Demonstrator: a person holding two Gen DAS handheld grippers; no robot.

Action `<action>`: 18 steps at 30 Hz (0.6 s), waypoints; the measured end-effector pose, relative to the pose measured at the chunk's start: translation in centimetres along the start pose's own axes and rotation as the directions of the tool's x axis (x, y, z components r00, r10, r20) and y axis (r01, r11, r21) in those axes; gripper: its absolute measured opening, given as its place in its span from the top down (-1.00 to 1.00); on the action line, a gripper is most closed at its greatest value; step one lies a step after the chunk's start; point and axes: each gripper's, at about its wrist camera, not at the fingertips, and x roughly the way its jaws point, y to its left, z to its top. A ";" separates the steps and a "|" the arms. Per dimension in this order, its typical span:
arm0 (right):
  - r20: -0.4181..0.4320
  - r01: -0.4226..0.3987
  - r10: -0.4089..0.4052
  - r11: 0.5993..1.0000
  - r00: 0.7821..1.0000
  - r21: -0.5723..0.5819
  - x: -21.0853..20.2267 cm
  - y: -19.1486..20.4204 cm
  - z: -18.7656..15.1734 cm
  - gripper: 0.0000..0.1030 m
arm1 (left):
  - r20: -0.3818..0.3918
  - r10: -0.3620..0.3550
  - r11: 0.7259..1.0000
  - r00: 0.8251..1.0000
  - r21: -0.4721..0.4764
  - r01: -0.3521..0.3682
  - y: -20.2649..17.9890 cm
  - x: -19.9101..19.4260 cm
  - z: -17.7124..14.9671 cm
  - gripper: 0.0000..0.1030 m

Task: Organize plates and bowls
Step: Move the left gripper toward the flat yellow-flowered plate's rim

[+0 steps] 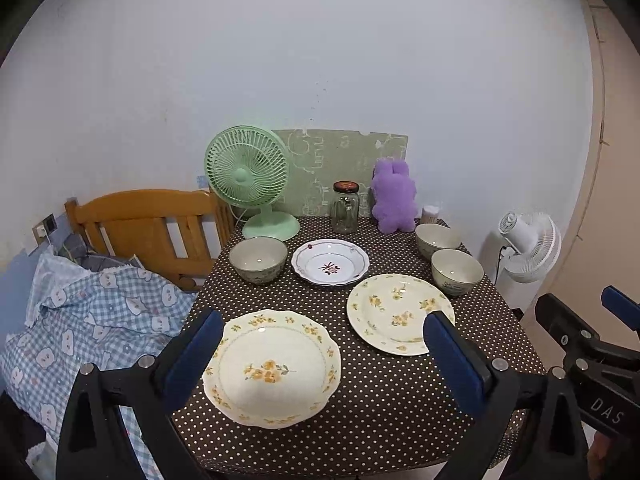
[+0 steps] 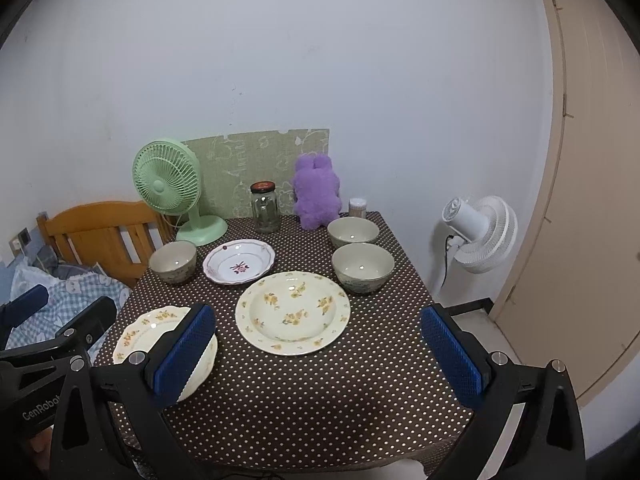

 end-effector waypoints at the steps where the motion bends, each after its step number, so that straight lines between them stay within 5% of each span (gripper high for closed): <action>1: 0.001 0.004 -0.004 1.000 1.000 0.001 0.0 -0.1 0.1 -1.00 | 0.000 -0.002 1.000 1.000 0.003 0.002 -0.2 0.0 0.0 -0.93; 18: -0.006 0.001 -0.001 1.000 1.000 0.013 -0.1 -0.8 0.1 -1.00 | 0.011 0.013 1.000 1.000 0.011 -0.013 -0.9 -0.1 0.1 -0.93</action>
